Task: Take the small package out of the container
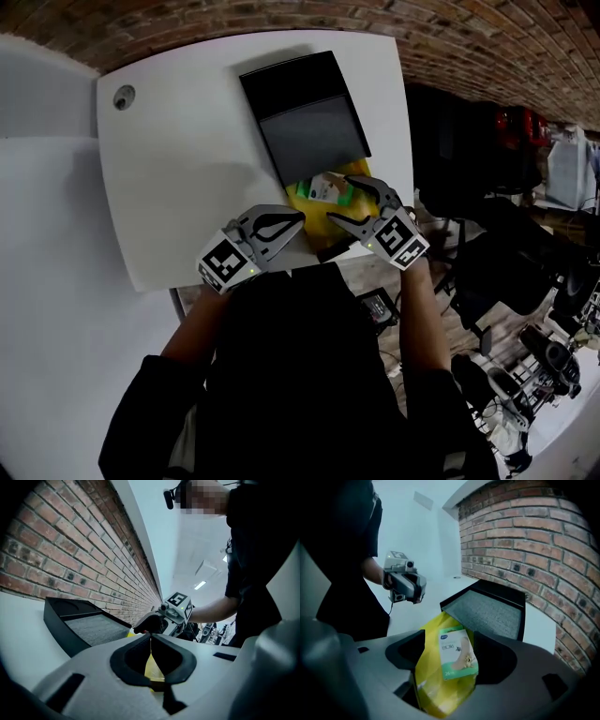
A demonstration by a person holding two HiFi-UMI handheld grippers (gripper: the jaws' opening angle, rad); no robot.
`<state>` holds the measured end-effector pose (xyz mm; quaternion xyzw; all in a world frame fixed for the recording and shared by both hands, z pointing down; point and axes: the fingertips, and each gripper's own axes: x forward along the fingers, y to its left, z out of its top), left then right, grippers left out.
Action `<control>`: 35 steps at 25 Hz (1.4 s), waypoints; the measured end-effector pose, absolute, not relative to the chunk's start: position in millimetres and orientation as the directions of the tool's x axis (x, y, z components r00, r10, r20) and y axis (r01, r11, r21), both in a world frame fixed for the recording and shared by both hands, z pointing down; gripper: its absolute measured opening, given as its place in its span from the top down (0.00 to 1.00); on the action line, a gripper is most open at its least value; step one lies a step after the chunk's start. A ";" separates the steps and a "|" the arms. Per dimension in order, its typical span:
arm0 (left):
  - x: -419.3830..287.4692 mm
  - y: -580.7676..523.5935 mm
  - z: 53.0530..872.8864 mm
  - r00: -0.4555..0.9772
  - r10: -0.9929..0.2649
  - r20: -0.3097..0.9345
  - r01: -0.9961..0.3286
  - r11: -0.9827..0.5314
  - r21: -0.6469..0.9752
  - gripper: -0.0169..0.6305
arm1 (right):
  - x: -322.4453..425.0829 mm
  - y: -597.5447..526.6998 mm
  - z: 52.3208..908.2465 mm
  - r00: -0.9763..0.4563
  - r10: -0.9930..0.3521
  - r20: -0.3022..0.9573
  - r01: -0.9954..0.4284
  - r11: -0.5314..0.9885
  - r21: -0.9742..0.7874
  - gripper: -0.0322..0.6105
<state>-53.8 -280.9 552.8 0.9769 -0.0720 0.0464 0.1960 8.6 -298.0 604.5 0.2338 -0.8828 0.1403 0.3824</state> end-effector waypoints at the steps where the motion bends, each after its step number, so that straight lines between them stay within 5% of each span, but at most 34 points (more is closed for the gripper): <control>1: -53.4 -280.4 554.0 0.986 -0.120 0.120 -0.157 -0.912 0.378 0.95 | 9.5 -298.7 610.3 -0.580 -0.291 0.761 -0.511 0.858 -0.061 0.47; 15: -59.3 -277.2 564.3 0.983 -0.141 0.116 -0.177 -0.892 0.416 0.95 | 20.9 -297.7 669.7 -0.342 -0.144 0.928 -0.427 0.904 -0.017 0.43; 35: -69.2 -271.0 573.1 0.980 -0.149 0.129 -0.190 -0.887 0.421 0.95 | 20.9 -298.4 684.9 -0.281 -0.105 0.954 -0.344 0.939 0.002 0.43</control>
